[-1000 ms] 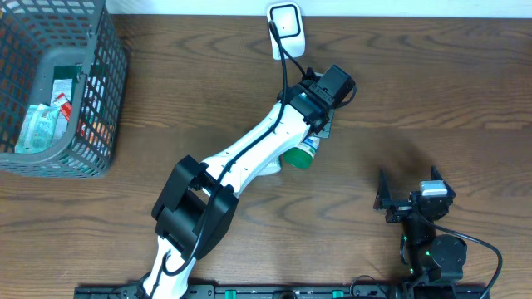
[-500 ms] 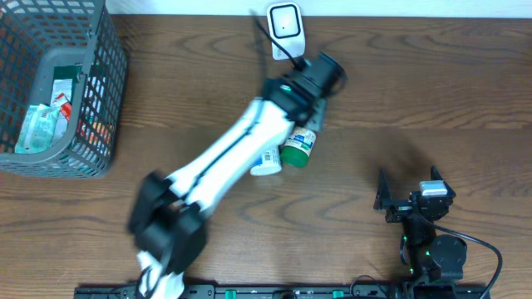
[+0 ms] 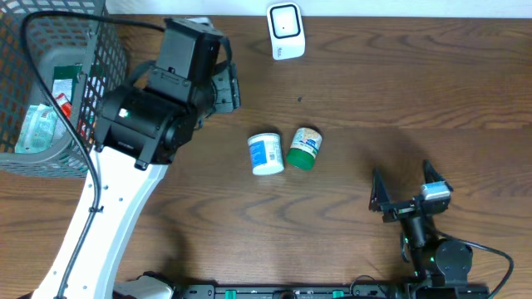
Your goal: Scan the item barcode
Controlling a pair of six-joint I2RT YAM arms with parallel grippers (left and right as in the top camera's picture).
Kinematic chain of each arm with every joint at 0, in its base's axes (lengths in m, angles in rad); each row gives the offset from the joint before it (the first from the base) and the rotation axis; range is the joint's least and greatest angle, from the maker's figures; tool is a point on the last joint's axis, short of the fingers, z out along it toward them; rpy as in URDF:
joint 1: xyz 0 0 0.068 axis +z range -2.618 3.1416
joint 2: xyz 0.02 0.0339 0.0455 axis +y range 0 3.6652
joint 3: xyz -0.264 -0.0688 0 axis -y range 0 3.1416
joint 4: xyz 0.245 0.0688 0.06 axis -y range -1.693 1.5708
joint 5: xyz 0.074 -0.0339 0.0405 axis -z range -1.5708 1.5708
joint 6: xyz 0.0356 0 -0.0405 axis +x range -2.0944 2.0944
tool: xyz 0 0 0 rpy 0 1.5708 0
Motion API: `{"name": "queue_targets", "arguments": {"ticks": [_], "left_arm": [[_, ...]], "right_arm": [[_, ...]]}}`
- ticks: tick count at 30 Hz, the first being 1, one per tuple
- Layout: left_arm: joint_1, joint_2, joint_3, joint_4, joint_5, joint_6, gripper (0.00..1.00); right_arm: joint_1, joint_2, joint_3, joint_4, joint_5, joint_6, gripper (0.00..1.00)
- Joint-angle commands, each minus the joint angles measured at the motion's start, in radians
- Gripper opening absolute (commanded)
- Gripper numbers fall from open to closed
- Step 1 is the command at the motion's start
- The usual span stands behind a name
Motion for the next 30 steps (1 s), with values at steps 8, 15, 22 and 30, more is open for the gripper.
{"name": "queue_targets", "arguments": {"ticks": [8, 15, 22, 30], "left_arm": [[0.009, 0.004, 0.000, -0.014, -0.005, 0.010, 0.80], [0.009, 0.004, 0.000, -0.014, -0.005, 0.010, 0.84], [0.009, 0.004, 0.000, -0.016, -0.005, 0.010, 0.85], [0.009, 0.004, 0.000, -0.017, -0.005, 0.010, 0.85]], "right_arm": [[0.004, 0.523, 0.742, -0.495, -0.077, 0.085, 0.99], [0.005, 1.021, 1.208, -0.918, -0.322, 0.085, 0.99], [0.006, 1.274, 1.281, -0.964, -0.579, 0.109, 0.87], [0.140, 1.534, 1.241, -0.942, -0.391, 0.364, 0.71]]}}
